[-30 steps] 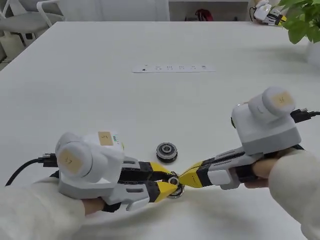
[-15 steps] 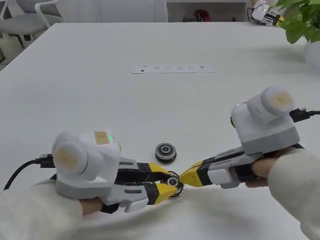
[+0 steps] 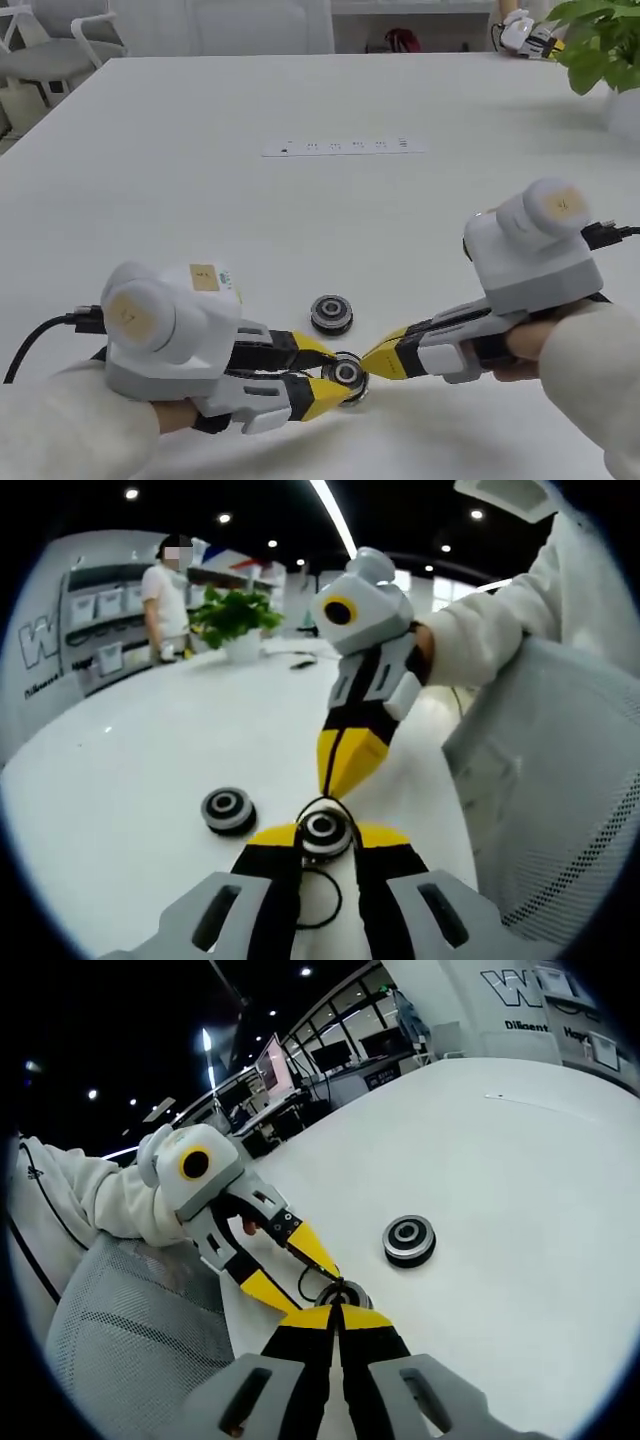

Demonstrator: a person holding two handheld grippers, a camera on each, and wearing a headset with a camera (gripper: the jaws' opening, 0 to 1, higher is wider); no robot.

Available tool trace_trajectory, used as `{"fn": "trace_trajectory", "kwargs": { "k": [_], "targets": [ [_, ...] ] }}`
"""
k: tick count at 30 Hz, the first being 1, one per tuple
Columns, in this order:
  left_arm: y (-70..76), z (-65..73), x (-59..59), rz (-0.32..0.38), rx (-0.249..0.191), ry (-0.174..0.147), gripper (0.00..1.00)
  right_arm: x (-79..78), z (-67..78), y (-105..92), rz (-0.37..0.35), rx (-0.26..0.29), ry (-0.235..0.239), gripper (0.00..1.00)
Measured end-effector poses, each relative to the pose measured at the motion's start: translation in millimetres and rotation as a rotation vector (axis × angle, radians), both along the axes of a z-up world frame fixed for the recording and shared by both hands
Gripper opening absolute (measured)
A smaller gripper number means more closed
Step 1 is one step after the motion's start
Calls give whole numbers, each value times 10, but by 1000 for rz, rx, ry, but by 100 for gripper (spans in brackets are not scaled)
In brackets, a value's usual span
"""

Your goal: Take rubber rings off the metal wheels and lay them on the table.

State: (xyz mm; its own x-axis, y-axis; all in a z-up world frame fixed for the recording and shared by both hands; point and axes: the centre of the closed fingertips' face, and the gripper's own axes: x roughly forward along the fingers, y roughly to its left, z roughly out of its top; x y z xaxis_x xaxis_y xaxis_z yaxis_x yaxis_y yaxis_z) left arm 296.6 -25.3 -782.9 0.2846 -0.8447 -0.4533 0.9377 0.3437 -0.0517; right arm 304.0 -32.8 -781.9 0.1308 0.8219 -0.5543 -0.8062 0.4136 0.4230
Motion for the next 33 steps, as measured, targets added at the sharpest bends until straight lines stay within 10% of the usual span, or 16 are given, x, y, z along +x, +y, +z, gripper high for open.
{"fn": "trace_trajectory", "kwargs": {
  "k": [10,14,33],
  "targets": [
    [122,276,83,28,-14,-52,38,52,84,-33,-18,18,-16,0],
    [216,264,72,-6,66,-102,43,73,122,-39,-31,29,-20,0],
    [657,475,54,76,60,-106,67,164,435,-48,-105,121,-60,0]
  ]
}}
